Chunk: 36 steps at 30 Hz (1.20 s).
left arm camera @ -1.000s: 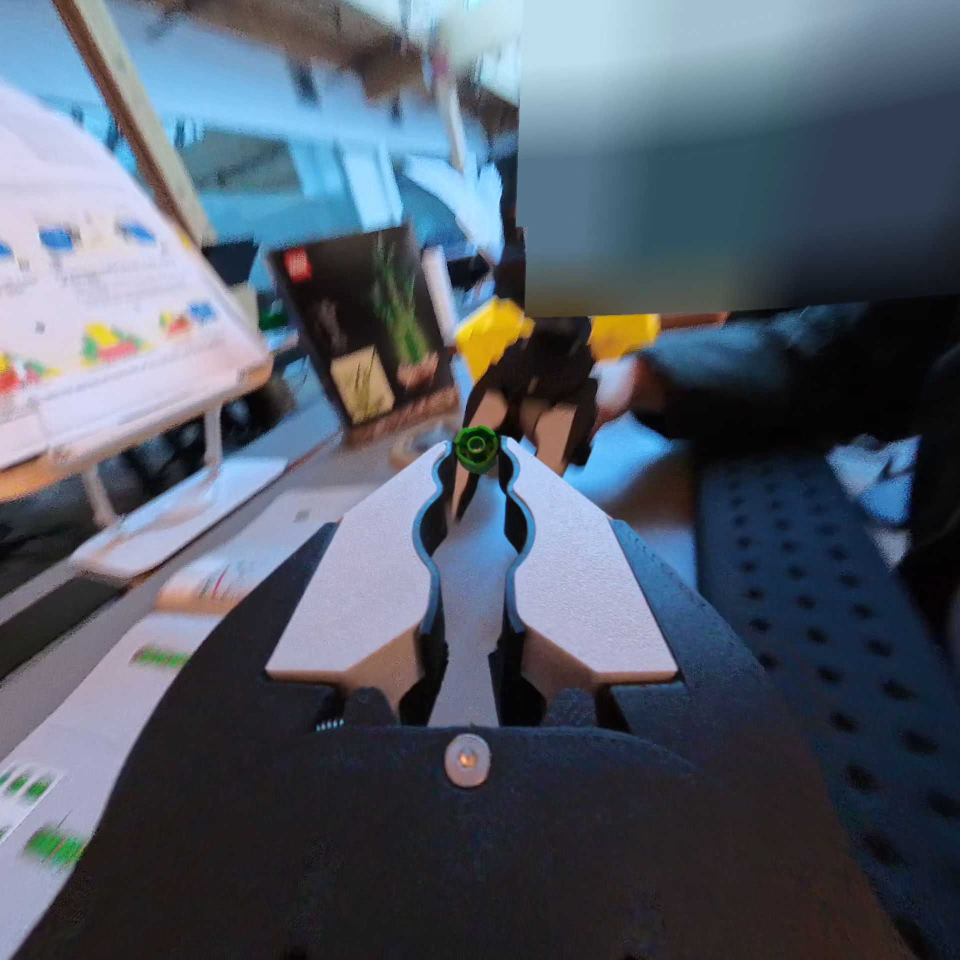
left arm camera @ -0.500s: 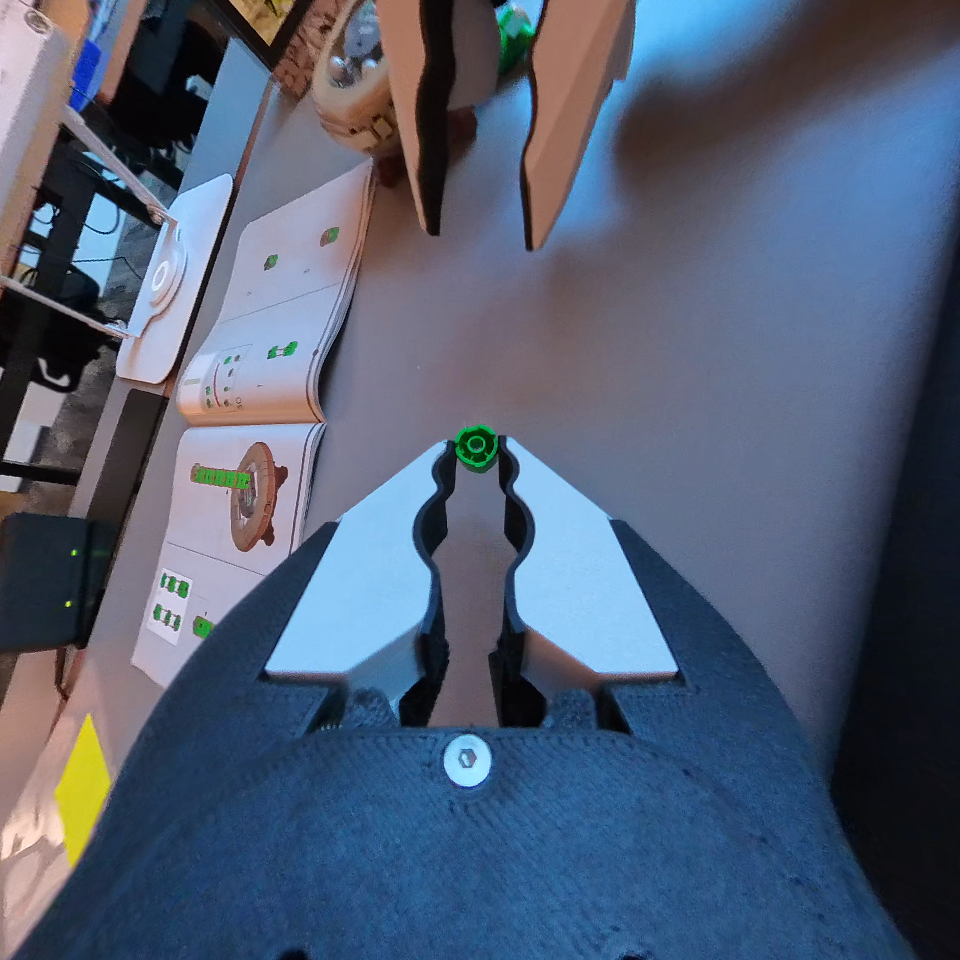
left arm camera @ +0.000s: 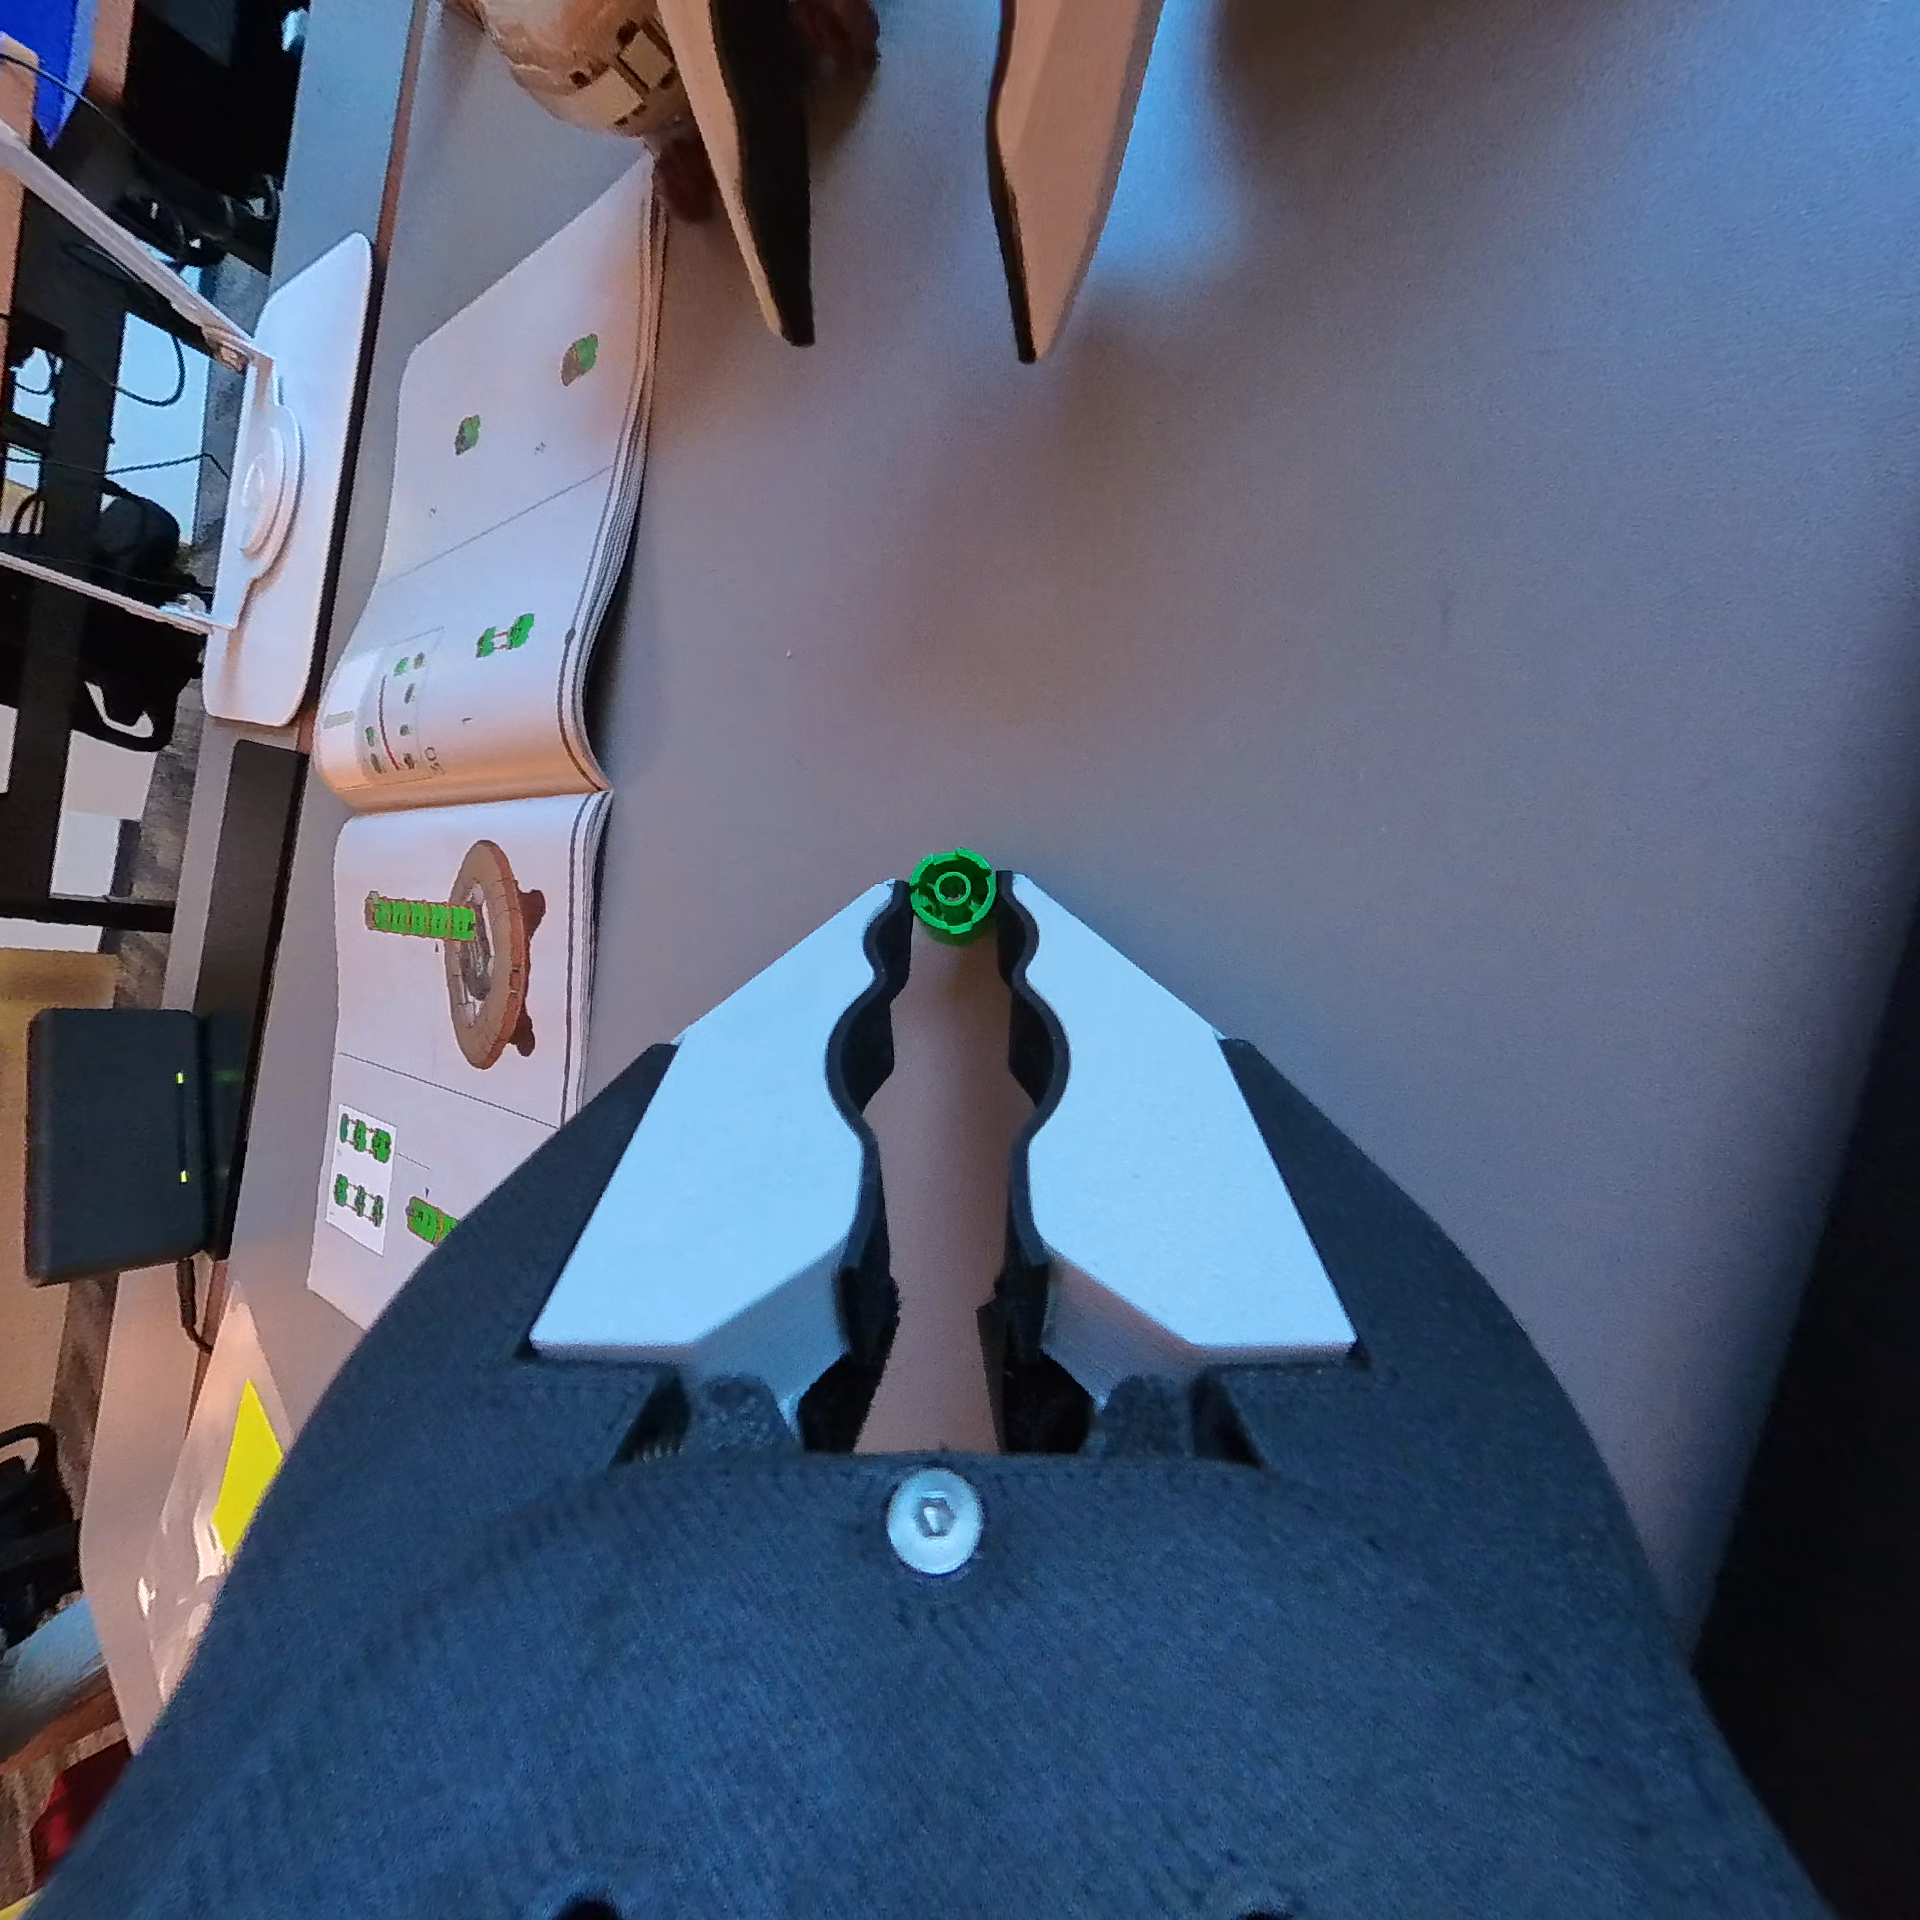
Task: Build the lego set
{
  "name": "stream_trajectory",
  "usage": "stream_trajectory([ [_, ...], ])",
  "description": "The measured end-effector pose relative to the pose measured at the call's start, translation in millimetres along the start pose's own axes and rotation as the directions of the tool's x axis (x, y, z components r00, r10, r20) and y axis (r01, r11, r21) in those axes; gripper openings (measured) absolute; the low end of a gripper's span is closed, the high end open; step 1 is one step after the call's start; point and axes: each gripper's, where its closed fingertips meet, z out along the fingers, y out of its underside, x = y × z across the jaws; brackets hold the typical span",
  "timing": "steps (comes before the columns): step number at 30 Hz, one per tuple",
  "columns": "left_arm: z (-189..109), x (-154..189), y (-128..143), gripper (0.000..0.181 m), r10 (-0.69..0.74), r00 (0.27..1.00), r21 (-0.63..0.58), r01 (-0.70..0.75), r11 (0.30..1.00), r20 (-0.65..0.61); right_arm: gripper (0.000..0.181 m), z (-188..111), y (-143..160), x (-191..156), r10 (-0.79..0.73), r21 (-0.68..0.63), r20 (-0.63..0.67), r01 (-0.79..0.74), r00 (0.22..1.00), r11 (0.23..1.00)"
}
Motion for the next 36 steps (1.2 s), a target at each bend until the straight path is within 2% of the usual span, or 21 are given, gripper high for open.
stream_trajectory([
  [24, 0, -1, 1, 0.015, -0.005, 1.0, 0.002, 0.005, 1.0, 0.004, 0.041, 9, 20, -10, -0.12, -0.12, 0.014, 0.121, 0.993, 0.985],
  [36, 0, -1, 1, 0.015, -0.011, 1.0, 0.002, 0.011, 1.0, 0.003, 0.037, 10, 20, -12, -0.144, -0.117, 0.022, 0.145, 0.989, 0.982],
])
